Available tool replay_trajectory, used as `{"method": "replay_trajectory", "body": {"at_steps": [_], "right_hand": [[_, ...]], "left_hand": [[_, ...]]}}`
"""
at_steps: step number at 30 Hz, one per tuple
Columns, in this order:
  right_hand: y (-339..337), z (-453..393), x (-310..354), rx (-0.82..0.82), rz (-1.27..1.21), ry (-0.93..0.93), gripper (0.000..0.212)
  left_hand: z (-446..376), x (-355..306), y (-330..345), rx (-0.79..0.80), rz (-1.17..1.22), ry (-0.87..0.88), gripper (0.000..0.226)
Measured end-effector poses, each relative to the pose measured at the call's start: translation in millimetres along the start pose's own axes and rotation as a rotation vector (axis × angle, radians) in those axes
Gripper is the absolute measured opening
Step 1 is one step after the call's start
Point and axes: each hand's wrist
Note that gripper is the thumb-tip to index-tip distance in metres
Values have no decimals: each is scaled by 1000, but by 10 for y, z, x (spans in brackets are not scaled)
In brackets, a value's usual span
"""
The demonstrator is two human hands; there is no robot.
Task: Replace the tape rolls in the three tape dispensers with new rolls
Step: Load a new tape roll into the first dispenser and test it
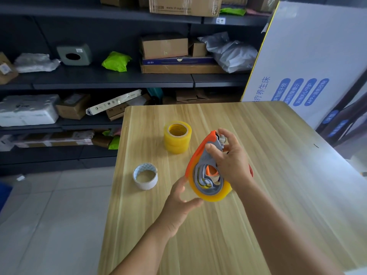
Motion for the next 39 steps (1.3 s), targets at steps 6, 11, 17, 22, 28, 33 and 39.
{"method": "replay_trajectory", "body": {"at_steps": [6, 11, 17, 22, 28, 33, 39], "right_hand": [[92, -4, 21, 9, 52, 52, 52], [63, 51, 125, 52, 104, 41, 52], [0, 171, 372, 262, 250, -20, 76], [-28, 334, 543, 427, 271, -40, 90], [165, 558, 546, 329, 265, -154, 93], [334, 774, 563, 211, 273, -144, 52], [499, 1062, 379, 239, 279, -72, 50]], "left_hand": [[19, 65, 92, -142, -136, 83, 99], [62, 55, 59, -132, -135, 167, 90], [178, -134, 47, -62, -38, 196, 75], [325, -139, -124, -38, 50, 137, 76], [530, -82, -272, -13, 145, 106, 73], [700, 25, -291, -27, 250, 49, 61], [969, 143, -186, -63, 379, -85, 69]]}}
Point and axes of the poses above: each hand's wrist, its own z-axis away from the middle knuckle, its own y-axis out of the palm, x = y × z, and after that the axes turned 14 degrees about z, right-handed
